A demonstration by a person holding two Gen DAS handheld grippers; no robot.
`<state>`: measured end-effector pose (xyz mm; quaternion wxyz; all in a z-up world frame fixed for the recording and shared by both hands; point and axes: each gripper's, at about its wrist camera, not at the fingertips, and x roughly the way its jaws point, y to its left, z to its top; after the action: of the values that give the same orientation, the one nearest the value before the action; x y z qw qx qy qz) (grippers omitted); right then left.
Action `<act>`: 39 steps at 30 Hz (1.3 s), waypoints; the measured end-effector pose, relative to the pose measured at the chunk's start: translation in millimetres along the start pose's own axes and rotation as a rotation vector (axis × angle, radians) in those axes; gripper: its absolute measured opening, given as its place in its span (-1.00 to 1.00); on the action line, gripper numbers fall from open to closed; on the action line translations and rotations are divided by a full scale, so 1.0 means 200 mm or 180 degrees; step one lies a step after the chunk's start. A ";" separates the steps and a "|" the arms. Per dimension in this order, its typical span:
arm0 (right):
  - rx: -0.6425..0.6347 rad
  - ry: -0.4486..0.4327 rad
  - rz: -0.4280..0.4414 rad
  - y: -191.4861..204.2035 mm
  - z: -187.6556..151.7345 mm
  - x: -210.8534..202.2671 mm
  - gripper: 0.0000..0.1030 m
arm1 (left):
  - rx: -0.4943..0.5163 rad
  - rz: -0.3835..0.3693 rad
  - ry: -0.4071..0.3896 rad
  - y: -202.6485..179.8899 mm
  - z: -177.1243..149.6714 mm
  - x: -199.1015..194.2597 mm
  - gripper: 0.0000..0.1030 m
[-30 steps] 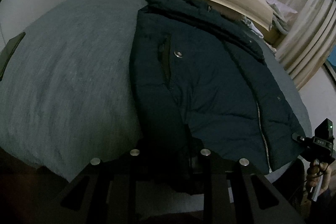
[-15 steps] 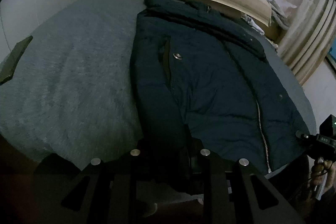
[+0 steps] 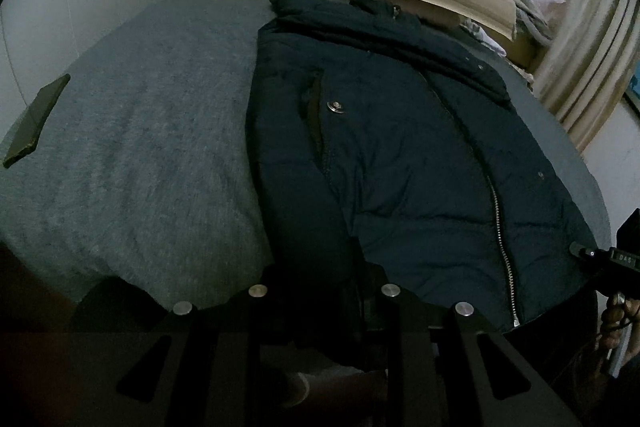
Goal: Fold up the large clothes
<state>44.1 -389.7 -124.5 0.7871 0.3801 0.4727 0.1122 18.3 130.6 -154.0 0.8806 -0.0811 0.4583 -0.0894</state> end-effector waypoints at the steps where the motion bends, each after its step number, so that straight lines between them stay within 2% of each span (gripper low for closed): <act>1: -0.0004 0.0001 0.0001 0.00 0.00 0.00 -0.71 | 0.0007 0.0001 -0.0001 0.00 0.00 0.00 -0.57; 27: -0.0144 0.0059 0.0022 -0.05 0.04 -0.07 -0.71 | 0.0110 -0.0045 -0.0031 0.02 -0.08 -0.07 -0.57; 39: -0.0253 0.0111 0.0035 -0.06 0.03 -0.12 -0.72 | 0.0115 -0.0095 -0.0111 0.03 -0.14 -0.16 -0.58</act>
<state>34.4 -413.5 -116.1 0.7926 0.3490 0.4795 0.1418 -22.4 142.3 -145.3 0.8883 -0.0736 0.4400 -0.1093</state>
